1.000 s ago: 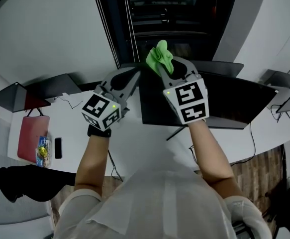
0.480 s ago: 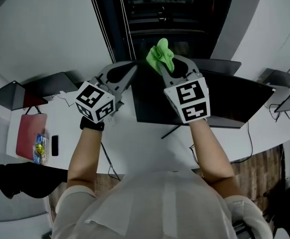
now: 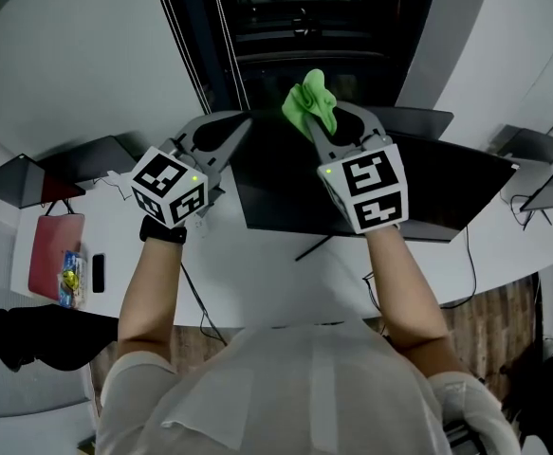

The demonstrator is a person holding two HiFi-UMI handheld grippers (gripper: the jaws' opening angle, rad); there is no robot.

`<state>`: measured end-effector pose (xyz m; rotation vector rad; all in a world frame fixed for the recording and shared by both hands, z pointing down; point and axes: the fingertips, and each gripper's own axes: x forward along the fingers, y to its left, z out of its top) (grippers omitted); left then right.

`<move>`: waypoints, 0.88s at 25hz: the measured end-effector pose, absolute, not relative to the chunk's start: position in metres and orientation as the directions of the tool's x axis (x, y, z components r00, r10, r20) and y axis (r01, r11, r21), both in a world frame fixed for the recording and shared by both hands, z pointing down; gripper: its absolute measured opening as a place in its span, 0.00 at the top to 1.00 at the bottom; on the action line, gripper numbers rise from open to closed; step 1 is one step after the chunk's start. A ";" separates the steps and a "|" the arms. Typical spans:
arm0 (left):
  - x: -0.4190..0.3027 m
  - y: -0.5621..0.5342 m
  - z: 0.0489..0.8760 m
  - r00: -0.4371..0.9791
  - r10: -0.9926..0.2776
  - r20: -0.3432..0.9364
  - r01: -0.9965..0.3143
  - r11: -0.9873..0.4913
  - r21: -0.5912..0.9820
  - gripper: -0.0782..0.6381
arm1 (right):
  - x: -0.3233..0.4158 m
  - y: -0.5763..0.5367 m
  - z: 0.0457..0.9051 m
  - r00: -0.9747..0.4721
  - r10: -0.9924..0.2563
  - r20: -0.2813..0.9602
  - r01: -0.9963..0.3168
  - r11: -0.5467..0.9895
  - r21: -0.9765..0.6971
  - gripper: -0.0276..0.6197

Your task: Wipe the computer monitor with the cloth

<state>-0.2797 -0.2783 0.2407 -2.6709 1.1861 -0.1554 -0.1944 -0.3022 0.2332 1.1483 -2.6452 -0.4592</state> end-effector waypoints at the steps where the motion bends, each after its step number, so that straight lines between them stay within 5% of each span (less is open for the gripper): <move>1: -0.278 -0.279 0.240 0.668 -0.744 0.014 -0.720 -0.651 -0.241 0.86 | -0.188 -0.303 0.233 -0.668 -0.740 0.079 -0.670 0.644 0.368 0.85; 22: -0.206 -0.271 0.234 0.629 -0.777 0.004 -0.749 -0.608 -0.263 0.86 | -0.044 -0.314 0.238 -0.590 -0.803 0.089 -0.732 0.578 0.362 0.85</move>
